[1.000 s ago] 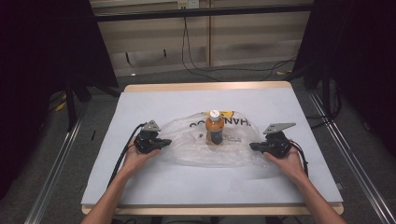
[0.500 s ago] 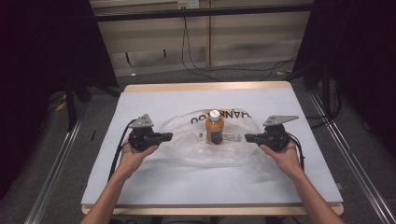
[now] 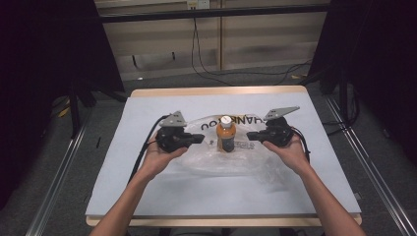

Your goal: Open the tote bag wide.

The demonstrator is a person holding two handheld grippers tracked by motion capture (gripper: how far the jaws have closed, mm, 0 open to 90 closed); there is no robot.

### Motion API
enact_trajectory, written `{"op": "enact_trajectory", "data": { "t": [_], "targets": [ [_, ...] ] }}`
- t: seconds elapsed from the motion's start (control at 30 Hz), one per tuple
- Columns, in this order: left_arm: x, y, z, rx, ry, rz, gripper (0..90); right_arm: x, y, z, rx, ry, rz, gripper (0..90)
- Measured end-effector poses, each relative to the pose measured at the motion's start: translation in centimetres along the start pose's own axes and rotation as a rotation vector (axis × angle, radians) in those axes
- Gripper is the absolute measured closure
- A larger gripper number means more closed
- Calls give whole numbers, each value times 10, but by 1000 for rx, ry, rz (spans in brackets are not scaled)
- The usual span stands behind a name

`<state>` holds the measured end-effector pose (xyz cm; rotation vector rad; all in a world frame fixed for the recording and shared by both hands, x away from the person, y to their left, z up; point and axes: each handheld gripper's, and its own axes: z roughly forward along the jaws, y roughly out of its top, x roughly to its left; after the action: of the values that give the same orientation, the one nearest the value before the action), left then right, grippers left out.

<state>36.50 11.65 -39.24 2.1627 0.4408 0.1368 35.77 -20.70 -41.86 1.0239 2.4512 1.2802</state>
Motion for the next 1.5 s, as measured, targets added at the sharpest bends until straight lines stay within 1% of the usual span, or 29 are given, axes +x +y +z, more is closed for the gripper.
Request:
{"op": "enact_trajectory", "data": {
  "t": [0.03, 0.07, 0.1, 0.13, 0.17, 0.23, 0.27, 0.3, 0.33, 0.4, 0.47, 0.5, 0.53, 0.57, 0.6, 0.63, 0.7, 0.73, 0.8, 0.83, 0.87, 0.93, 0.97, 1.07, 1.1, 1.27, 1.33, 1.4, 1.5],
  "targets": [
    [1, -2, 18, 47, -19, -17, 900, 1, 1, 8, 30, 11, -10, 900],
    [1, -2, 18, 47, -19, -17, 900, 1, 1, 8, 30, 11, -10, 900],
    [4, -6, 34, 94, -22, -26, 900, 2, 0, 15, 64, 22, -18, 900],
    [5, -8, 40, 105, -24, -28, 900, 2, 0, 19, 80, 30, -21, 900],
    [5, -8, 40, 105, -24, -28, 900, 2, 0, 19, 80, 30, -21, 900],
    [8, -11, 51, 133, -46, -39, 900, 1, -1, 25, 116, 47, -14, 900],
    [10, -13, 56, 163, -49, -41, 900, 0, -2, 28, 136, 56, -13, 900],
    [14, -17, 64, 197, -47, -63, 900, 0, -2, 34, 172, 53, -18, 900],
    [14, -17, 64, 197, -47, -63, 900, 0, -2, 34, 172, 53, -18, 900],
    [18, -20, 70, 230, -46, -54, 900, -1, -2, 42, 203, 74, -25, 900],
    [18, -20, 71, 232, -37, -62, 900, -1, -1, 43, 220, 81, -30, 900],
    [19, -19, 72, 259, -43, -50, 900, -2, 0, 46, 234, 92, -35, 900],
    [20, -19, 73, 268, -42, -55, 900, -3, 1, 50, 267, 99, -32, 900],
    [20, -19, 77, 282, -43, -39, 900, -4, 2, 53, 284, 106, -30, 900],
    [19, -20, 79, 292, -42, -42, 900, -5, 3, 55, 298, 115, -31, 900],
    [19, -20, 79, 292, -42, -42, 900, -5, 3, 55, 298, 115, -31, 900],
    [16, -20, 82, 301, -47, -36, 900, -9, 6, 65, 323, 131, -37, 900],
    [12, -23, 84, 311, -56, -13, 900, -10, 7, 68, 348, 124, -21, 900],
    [8, -25, 86, 315, -64, -14, 900, -13, 8, 72, 362, 120, -13, 900],
    [5, -27, 87, 323, -64, -9, 900, -15, 8, 76, 373, 124, 3, 900],
    [1, -30, 88, 313, -68, -9, 900, -21, 9, 83, 398, 128, 20, 900],
    [0, -31, 87, 310, -78, -6, 900, -23, 9, 86, 403, 129, 25, 900],
    [-2, -31, 87, 315, -77, 2, 900, -29, 11, 89, 396, 133, 32, 900],
    [-10, -29, 86, 338, -78, 39, 900, -33, 15, 92, 405, 124, 55, 900],
    [-16, -30, 85, 342, -87, 60, 900, -39, 18, 96, 398, 118, 68, 900],
    [-25, -34, 82, 333, -101, 63, 900, -47, 24, 104, 381, 101, 87, 900],
    [-29, -37, 80, 319, -111, 58, 900, -52, 25, 106, 370, 109, 104, 900],
    [-33, -38, 79, 320, -112, 69, 900, -55, 27, 107, 363, 85, 123, 900],
    [-39, -40, 77, 318, -128, 80, 900, -61, 30, 111, 362, 74, 128, 900]
  ]
}}
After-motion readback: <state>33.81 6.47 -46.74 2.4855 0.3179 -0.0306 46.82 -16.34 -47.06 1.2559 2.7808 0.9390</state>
